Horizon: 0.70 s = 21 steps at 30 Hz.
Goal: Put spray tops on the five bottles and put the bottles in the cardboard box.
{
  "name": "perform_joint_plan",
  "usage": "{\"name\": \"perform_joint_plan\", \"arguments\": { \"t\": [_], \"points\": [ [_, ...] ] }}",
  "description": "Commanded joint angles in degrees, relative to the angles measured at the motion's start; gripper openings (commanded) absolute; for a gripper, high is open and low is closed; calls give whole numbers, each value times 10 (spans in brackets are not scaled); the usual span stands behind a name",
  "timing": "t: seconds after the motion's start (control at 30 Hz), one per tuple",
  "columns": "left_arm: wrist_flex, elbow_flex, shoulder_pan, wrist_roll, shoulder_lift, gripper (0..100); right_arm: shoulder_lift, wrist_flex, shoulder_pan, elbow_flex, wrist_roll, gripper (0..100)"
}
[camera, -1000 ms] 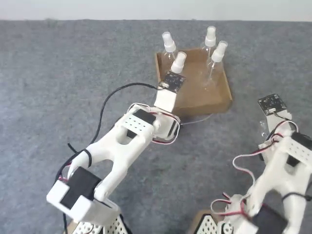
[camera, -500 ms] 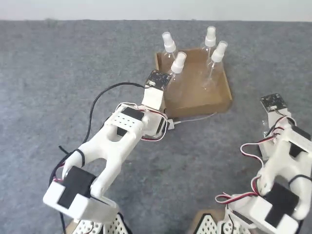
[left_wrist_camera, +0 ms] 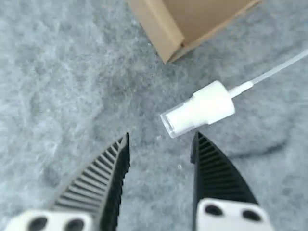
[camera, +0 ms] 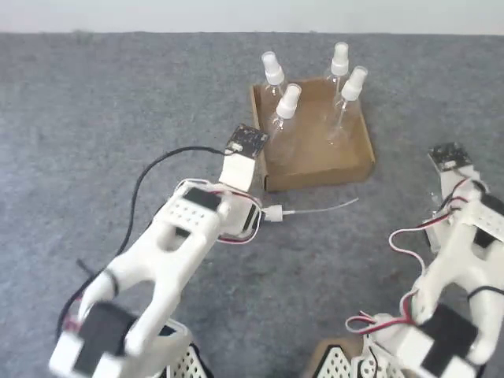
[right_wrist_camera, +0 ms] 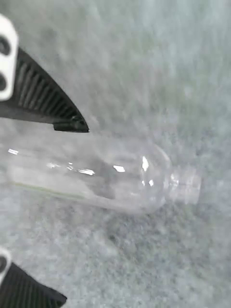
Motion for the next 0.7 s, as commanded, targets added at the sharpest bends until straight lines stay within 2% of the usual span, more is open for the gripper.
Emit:
{"name": "perform_joint_plan", "arguments": {
  "t": [0.0,0.07,0.13,0.3,0.43,0.57,0.67],
  "points": [
    [0,41,-3,-5,-146,189,-129,192,-58,-78,-10,404],
    [0,62,-14,-5,-186,189,-181,240,-92,-71,-11,373],
    [0,78,-31,-5,-216,189,-235,263,-123,-47,-13,300],
    [-50,126,-95,-1,-283,188,-397,220,-193,58,-108,179],
    [-78,156,-133,0,-334,188,-511,151,-237,202,-148,169],
    [-80,179,-136,0,-382,188,-599,75,-264,352,-188,169],
    [-81,196,-135,0,-413,188,-657,58,-278,430,-207,169]
  ]
}}
